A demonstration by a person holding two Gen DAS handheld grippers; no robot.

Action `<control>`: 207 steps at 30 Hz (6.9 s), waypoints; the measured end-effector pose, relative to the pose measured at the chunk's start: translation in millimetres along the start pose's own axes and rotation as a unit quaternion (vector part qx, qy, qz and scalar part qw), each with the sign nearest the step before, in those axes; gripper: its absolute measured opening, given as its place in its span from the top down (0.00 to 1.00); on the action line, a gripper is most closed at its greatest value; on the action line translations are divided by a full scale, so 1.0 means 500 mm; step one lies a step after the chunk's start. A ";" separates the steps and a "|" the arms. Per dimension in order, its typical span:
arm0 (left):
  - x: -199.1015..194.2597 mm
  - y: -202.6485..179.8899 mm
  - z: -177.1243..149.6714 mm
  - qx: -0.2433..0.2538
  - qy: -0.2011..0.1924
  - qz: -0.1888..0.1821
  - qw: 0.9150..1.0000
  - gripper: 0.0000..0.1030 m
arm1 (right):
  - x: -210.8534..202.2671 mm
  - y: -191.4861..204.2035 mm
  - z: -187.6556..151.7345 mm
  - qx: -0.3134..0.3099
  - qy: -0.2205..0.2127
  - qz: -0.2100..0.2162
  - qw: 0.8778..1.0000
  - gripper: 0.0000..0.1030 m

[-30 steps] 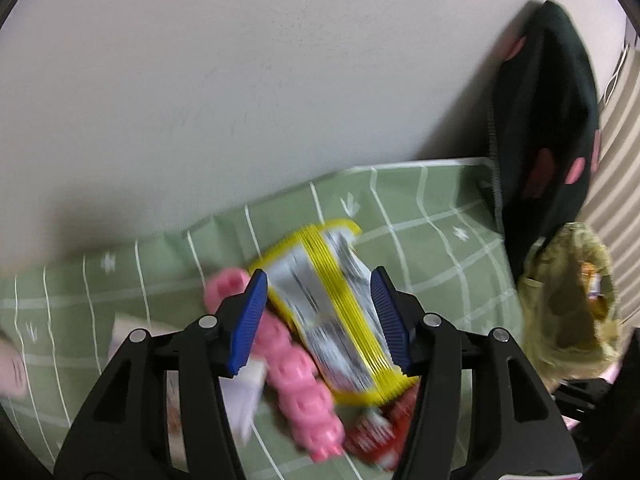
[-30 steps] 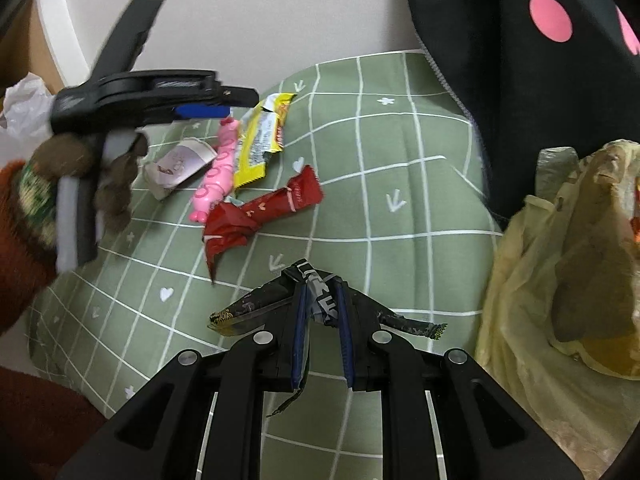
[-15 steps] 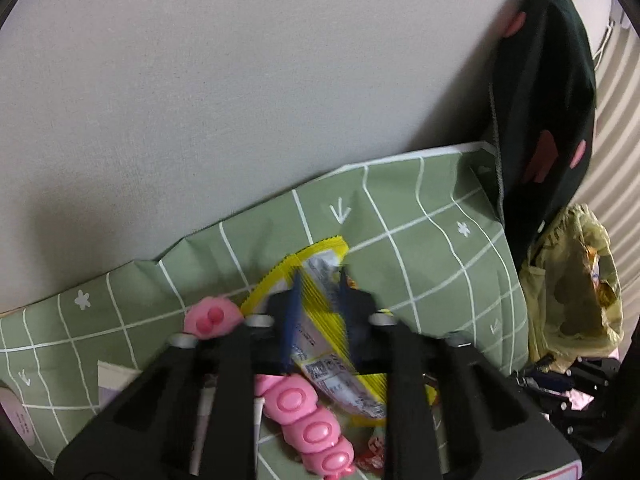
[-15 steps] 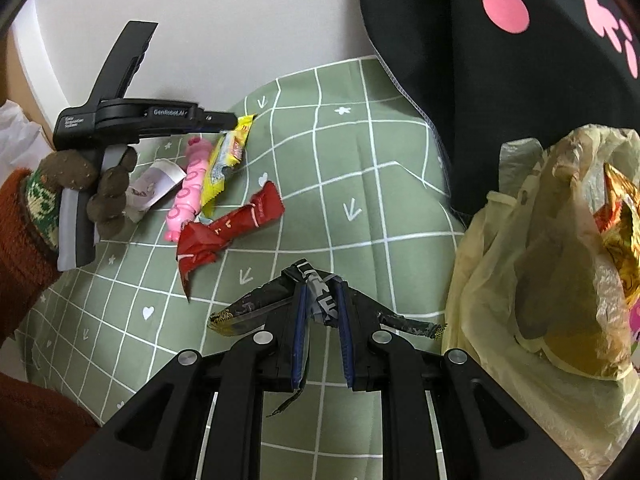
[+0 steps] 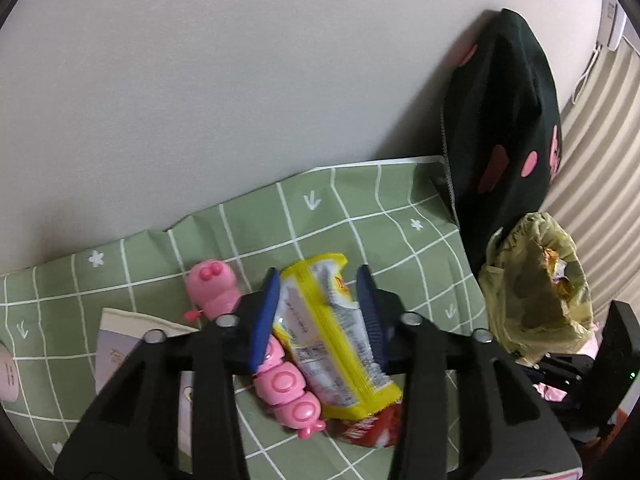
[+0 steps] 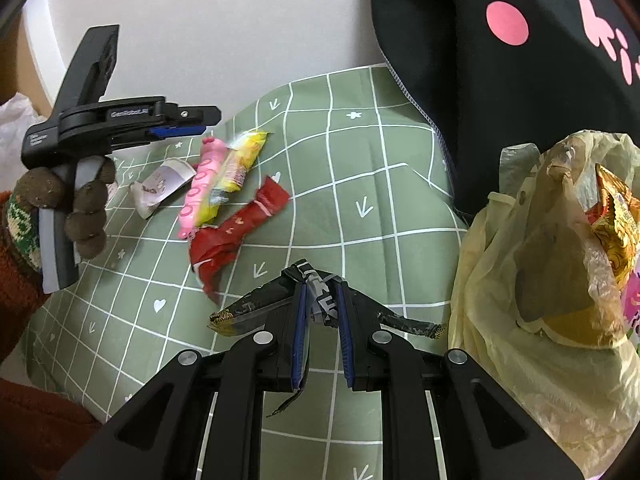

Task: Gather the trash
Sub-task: 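Carry the yellow snack bag and black wrapper over the yellow trash bag with both tools, then open both tools to drop the snack bag and wrapper into the trash bag, then move the left tool to the white paper cup while the right tool approaches the red wrapper, then grasp the white paper cup with the left tool while the right tool grasps the red wrapper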

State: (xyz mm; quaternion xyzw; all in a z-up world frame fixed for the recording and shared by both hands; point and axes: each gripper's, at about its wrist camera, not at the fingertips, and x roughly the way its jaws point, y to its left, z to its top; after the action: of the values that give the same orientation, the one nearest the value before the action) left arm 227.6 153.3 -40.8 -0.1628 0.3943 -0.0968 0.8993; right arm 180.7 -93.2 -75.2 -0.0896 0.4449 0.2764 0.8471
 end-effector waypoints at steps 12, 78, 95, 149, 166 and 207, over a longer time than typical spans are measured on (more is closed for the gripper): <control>0.106 0.018 -0.035 -0.014 0.077 0.023 0.997 0.61 | -0.013 0.003 -0.008 -0.004 0.001 -0.009 1.000 0.85; 0.124 -0.599 -0.018 0.251 0.028 -0.176 0.952 0.86 | -0.391 -0.365 -0.048 0.154 -0.177 -0.234 0.944 0.85; 0.228 -0.655 0.026 0.247 0.057 -0.196 0.947 0.86 | -0.302 -0.426 -0.041 0.164 -0.139 -0.214 0.953 0.85; -0.100 -0.093 -0.030 -0.009 -0.059 0.045 0.997 0.59 | -0.221 -0.165 0.041 0.049 -0.146 -0.071 0.986 0.54; -0.249 0.138 -0.202 -0.133 -0.057 0.168 0.975 0.58 | 0.069 0.089 0.065 -0.069 0.018 0.098 0.993 0.48; -0.202 0.221 -0.203 -0.211 -0.060 0.134 0.966 0.43 | 0.078 0.095 0.056 -0.091 0.024 0.004 0.996 0.49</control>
State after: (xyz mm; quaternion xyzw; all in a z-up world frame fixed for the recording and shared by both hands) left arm 89.7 264.5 -78.0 -0.3001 0.3694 0.1202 0.8712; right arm 191.9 -27.5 -85.6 -0.1712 0.4381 0.3174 0.8234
